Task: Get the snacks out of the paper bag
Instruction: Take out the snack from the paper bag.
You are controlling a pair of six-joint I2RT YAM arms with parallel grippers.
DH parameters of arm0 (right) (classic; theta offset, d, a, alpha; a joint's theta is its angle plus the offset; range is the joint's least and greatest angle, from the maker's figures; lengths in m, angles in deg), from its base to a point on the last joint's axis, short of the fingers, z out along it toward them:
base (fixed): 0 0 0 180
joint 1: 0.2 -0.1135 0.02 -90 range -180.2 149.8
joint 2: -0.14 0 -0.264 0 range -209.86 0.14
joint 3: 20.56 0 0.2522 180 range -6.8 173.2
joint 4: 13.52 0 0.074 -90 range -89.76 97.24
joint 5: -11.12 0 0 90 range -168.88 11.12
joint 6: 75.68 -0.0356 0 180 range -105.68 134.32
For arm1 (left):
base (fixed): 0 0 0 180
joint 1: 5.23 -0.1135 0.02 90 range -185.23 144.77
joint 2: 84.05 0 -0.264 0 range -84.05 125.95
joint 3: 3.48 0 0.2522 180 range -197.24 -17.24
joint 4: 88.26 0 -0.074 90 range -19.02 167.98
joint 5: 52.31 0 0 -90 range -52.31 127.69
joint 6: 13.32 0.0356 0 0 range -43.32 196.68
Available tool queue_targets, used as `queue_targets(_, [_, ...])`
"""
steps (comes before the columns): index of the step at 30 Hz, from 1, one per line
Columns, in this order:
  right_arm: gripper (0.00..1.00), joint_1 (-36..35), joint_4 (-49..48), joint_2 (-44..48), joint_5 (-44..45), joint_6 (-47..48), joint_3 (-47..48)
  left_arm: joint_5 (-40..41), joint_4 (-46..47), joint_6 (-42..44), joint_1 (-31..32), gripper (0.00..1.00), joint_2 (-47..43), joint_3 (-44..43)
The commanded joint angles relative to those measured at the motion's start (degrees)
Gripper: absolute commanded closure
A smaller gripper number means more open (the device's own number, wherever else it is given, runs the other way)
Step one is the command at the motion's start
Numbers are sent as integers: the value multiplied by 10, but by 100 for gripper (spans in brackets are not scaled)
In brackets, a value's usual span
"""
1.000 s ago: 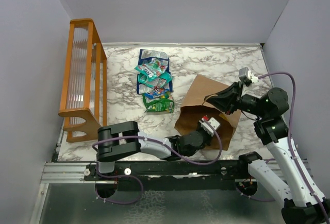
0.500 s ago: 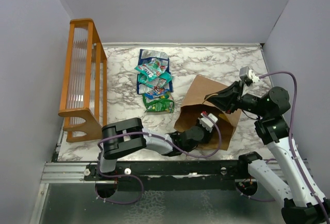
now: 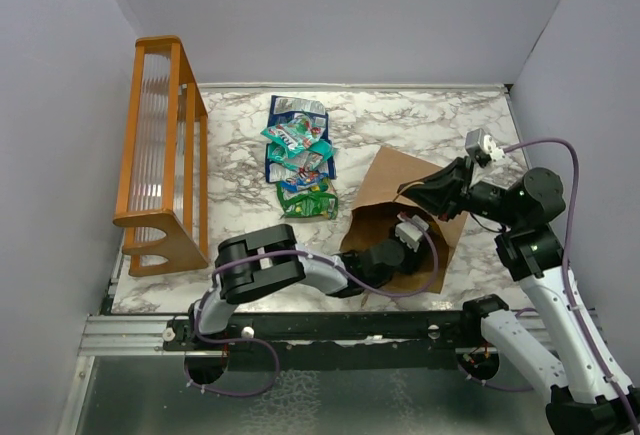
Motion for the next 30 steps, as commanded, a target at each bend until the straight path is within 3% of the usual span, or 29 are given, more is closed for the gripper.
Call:
queue_targets(1, [98,-1,11,1,7,6,33,-33,42,-37,-22,59,22,-10])
queue_targets(12, [98,-1,2,-2,2,-5,29,-77,3,-77,-57,51,64,-79])
queue_targets(16, [98,-1,4,-3,2,-2,34,-77,-7,-64,-58,42,81,-108])
queue_targets(19, [98,-1,3,-5,1,-5,36,-55,-28,-57,-59,31,101,-135])
queue_targets(25, [98,-1,-1,-7,-2,-6,36,-19,-20,-59,-60,29,136,-164])
queue_targets(30, [98,-1,31,-1,26,13,45,-12,46,-53,-60,32,112,-99])
